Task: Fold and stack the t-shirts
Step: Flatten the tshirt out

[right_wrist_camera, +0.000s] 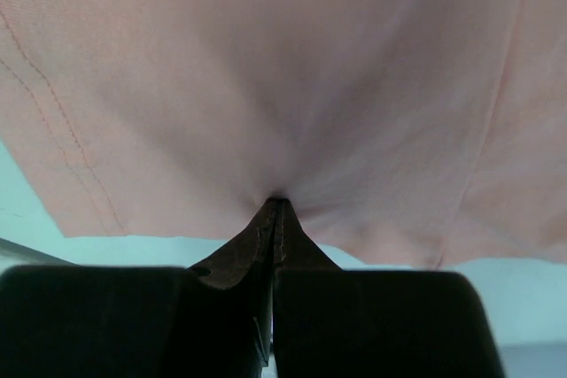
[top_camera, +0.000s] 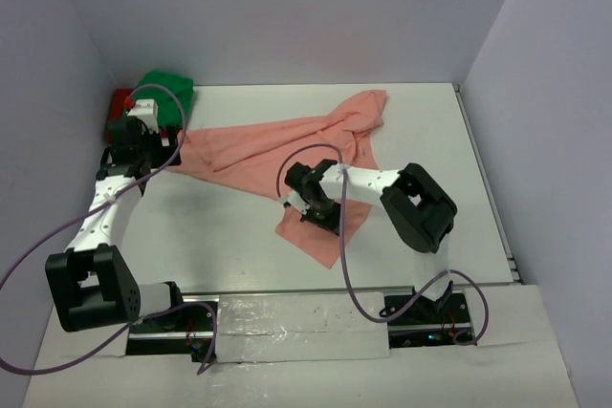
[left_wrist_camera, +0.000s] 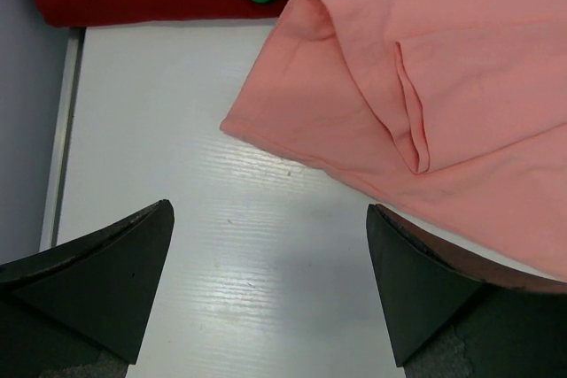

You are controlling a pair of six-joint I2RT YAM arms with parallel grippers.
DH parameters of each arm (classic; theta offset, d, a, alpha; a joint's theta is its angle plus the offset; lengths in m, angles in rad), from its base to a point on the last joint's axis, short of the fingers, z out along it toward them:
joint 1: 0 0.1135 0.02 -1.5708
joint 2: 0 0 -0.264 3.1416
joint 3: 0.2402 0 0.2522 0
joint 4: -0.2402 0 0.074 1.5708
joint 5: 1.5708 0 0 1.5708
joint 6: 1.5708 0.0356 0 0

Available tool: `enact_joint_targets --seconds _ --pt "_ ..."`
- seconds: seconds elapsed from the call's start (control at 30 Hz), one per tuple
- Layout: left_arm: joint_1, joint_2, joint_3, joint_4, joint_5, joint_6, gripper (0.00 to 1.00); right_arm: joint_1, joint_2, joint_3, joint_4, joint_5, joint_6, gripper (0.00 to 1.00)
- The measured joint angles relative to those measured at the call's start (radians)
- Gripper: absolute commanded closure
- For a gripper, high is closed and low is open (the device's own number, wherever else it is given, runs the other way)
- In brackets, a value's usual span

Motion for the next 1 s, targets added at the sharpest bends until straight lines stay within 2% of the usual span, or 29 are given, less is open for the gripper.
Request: enact_joint_targets --seconds 0.13,0.23,0.4,0.6,0.77,0.8,0.83,0.93,1.0 --pt "0.002 0.0 0.019 -0.035 0.044 0.009 0.01 0.07 -0.068 -0.124 0.013 0.16 -0.066 1.0" --pt "0.002 -0.002 0.028 -0.052 0.069 0.012 0.01 0.079 -0.111 -0.229 0.012 0.29 -0.113 1.0" --pt "0.002 -0.002 0.04 -0.087 0.094 0.017 0.01 -0.031 -0.134 -0.36 -0.006 0.457 -0.171 1.0" --pt "0.002 -0.002 0.056 -0.112 0.127 0.02 0.01 -0.235 -0.188 -0.383 -0.003 0.579 -0.206 1.0" --pt "0.003 -0.013 0.061 -0.143 0.235 0.056 0.01 -0.246 -0.212 -0.35 -0.001 0.567 -0.203 1.0" --pt "0.004 -0.025 0.056 -0.145 0.279 0.068 0.01 -0.244 -0.212 -0.335 -0.004 0.557 -0.198 0.94" --pt "0.004 -0.048 0.045 -0.14 0.32 0.082 0.01 -0.243 -0.212 -0.313 -0.003 0.542 -0.192 0.77" --pt "0.001 -0.15 0.008 -0.145 0.447 0.113 0.01 -0.241 -0.211 -0.236 0.012 0.496 -0.171 0.57" --pt "-0.002 -0.182 0.011 -0.14 0.541 0.124 0.01 -0.24 -0.212 -0.187 0.029 0.469 -0.157 0.51"
